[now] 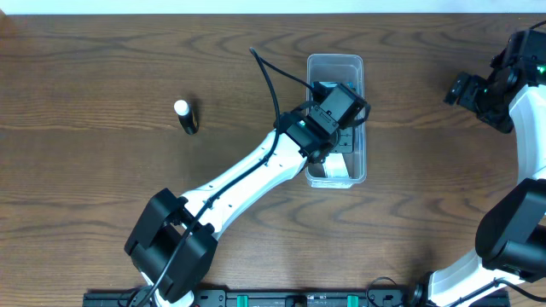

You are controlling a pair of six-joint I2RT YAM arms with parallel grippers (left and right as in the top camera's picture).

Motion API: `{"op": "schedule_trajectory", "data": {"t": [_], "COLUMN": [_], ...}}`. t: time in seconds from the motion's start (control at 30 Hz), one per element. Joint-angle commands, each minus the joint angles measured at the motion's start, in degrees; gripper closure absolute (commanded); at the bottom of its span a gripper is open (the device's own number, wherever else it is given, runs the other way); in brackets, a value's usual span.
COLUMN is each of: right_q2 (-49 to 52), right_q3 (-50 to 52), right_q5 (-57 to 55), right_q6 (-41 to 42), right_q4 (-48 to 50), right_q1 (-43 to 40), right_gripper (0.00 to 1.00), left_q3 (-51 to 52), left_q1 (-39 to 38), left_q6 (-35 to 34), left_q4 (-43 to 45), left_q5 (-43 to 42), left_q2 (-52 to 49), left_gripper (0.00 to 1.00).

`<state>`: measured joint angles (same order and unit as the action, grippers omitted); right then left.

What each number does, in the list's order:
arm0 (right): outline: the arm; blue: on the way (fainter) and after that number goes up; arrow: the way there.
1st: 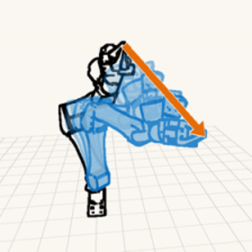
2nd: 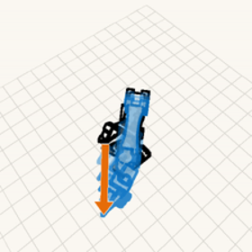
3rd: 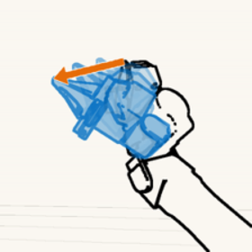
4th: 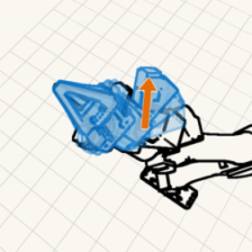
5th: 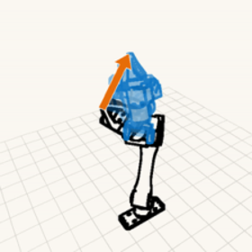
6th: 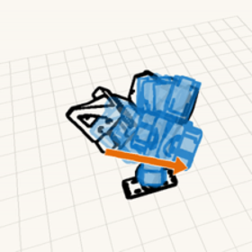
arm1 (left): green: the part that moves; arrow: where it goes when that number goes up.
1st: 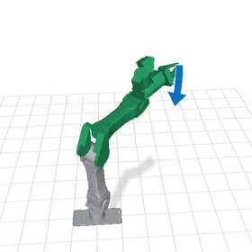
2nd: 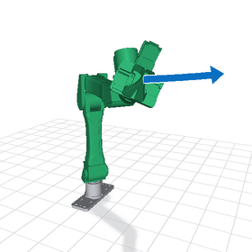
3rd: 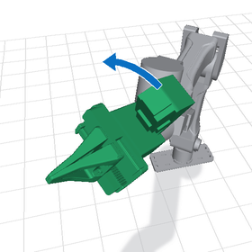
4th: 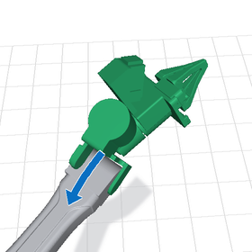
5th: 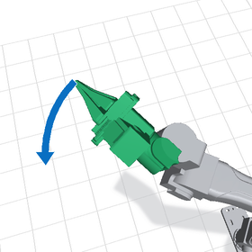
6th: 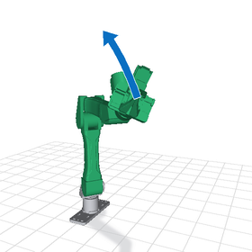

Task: Pack container
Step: 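Carry the white-green box right and lower it into the container, then release the box and move the left gripper back to the dark bottle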

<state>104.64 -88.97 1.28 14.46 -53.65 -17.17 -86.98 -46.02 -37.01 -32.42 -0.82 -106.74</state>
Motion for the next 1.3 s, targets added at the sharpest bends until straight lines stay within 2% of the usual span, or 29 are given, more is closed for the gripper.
{"op": "schedule_trajectory", "data": {"t": [0.0, 0.17, 0.23, 0.3, 0.43, 0.63, 0.77, 1.0, 1.1, 1.27], "right_q2": [0.11, 0.11, 0.11, 0.11, 0.11, 0.11, 0.11, 0.11, 0.11, 0.11], "right_q3": [0.22, 0.22, 0.22, 0.22, 0.22, 0.22, 0.22, 0.22, 0.22, 0.22], "right_q5": [-0.42, -0.42, -0.42, -0.42, -0.42, -0.42, -0.42, -0.42, -0.42, -0.42], "right_q6": [0.26, 0.26, 0.26, 0.26, 0.26, 0.26, 0.26, 0.26, 0.26, 0.26], "right_q4": [0.09, 0.09, 0.09, 0.09, 0.09, 0.09, 0.09, 0.09, 0.09, 0.09], "right_q1": [-0.07, -0.07, -0.07, -0.07, -0.07, -0.07, -0.07, -0.07, -0.07, -0.07], "right_gripper": [0.01, 0.01, 0.01, 0.01, 0.01, 0.01, 0.01, 0.01, 0.01, 0.01], "left_q3": [-1.03, -1.14, -1.14, -1.14, -1.14, -1.14, -1.14, -1.14, -1.14, -1.14], "left_q1": [0.79, 2.19, 3.06, 4.35, 8.98, 21.0, 28.57, 38.49, 41.33, 44.54], "left_q6": [1.4, 1.88, 3.19, 4.85, 6.56, 8.68, 18.47, 24.68, 29.05, 31.01], "left_q4": [-0.35, -2.75, -3.61, -4.94, -9.51, -17.33, -18.86, -20.9, -20.68, -19.39], "left_q5": [1.51, 1.53, 1.51, 1.55, 1.66, 3.17, -3.28, -3.26, -3.17, -2.58], "left_q2": [0.02, 2.16, 4.2, 7.02, 13.88, 20.35, 19.37, 13.42, 10.29, 5.57], "left_gripper": [0.47, 0.46, 0.3, 0.22, 0.2, 0.19, 0.18, 0.0, 0.02, 0.02]}}
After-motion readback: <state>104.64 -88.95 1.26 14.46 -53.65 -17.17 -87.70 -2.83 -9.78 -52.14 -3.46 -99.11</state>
